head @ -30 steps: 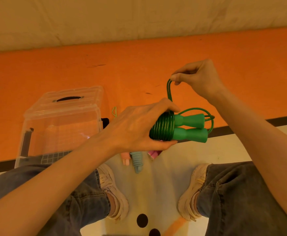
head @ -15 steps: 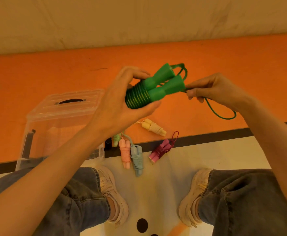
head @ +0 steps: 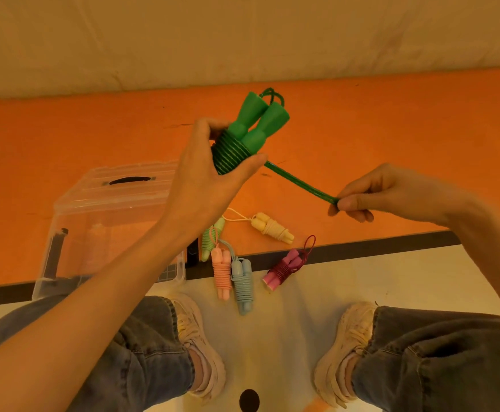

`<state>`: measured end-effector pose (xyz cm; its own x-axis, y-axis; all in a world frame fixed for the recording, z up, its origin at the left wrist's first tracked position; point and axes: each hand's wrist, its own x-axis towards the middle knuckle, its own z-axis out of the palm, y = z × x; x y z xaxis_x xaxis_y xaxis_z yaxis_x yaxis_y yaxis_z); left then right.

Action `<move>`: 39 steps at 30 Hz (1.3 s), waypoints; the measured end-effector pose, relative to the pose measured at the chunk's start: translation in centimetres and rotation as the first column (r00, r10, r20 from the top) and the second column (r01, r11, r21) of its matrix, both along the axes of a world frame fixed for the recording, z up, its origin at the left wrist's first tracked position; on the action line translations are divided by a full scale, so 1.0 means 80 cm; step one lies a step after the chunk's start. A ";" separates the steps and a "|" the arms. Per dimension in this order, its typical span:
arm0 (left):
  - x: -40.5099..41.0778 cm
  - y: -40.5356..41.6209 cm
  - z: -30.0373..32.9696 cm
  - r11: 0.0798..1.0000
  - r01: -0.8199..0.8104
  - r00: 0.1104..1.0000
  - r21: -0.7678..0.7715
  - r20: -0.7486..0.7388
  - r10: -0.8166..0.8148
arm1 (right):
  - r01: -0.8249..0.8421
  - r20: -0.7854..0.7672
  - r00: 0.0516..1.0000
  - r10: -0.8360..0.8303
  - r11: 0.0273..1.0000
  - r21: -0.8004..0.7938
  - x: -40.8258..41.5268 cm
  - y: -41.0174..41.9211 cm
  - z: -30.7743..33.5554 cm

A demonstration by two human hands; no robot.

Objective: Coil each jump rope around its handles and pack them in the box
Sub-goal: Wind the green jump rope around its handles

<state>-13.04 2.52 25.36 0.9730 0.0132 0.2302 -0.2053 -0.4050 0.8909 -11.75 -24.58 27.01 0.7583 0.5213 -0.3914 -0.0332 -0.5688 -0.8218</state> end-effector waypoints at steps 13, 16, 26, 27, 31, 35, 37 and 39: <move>-0.002 -0.002 -0.004 0.917 0.115 0.990 0.382 0.033 -0.137 | -0.164 -0.179 0.966 0.184 0.979 0.124 -0.018 -0.003 0.023; -0.007 -0.006 -0.009 0.793 0.066 0.978 0.606 0.117 -0.171 | -0.177 -0.232 0.949 0.214 0.969 0.172 -0.018 -0.001 0.022; -0.018 -0.016 -0.008 0.712 0.028 0.970 0.702 0.154 -0.190 | -0.208 -0.264 0.923 0.280 0.941 0.269 -0.024 0.015 0.020; -0.017 -0.015 -0.008 0.705 0.013 0.969 0.710 0.164 -0.184 | -0.176 -0.251 0.938 0.240 0.951 0.252 -0.024 0.014 0.021; -0.010 -0.006 -0.013 0.655 -0.056 0.973 0.753 0.187 -0.132 | -0.089 -0.110 0.989 0.097 0.993 0.078 -0.024 0.002 0.030; -0.011 -0.004 -0.020 0.596 -0.039 0.980 0.802 0.148 -0.135 | 0.052 0.004 0.999 -0.052 0.998 0.032 -0.022 -0.019 0.033; -0.011 -0.005 -0.023 0.574 -0.019 0.980 0.818 0.127 -0.150 | 0.139 0.055 0.988 -0.144 0.988 0.072 -0.021 -0.029 0.037; -0.011 -0.004 -0.025 0.553 -0.007 0.979 0.833 0.119 -0.166 | 0.241 0.128 0.957 -0.262 0.957 0.160 -0.020 -0.033 0.039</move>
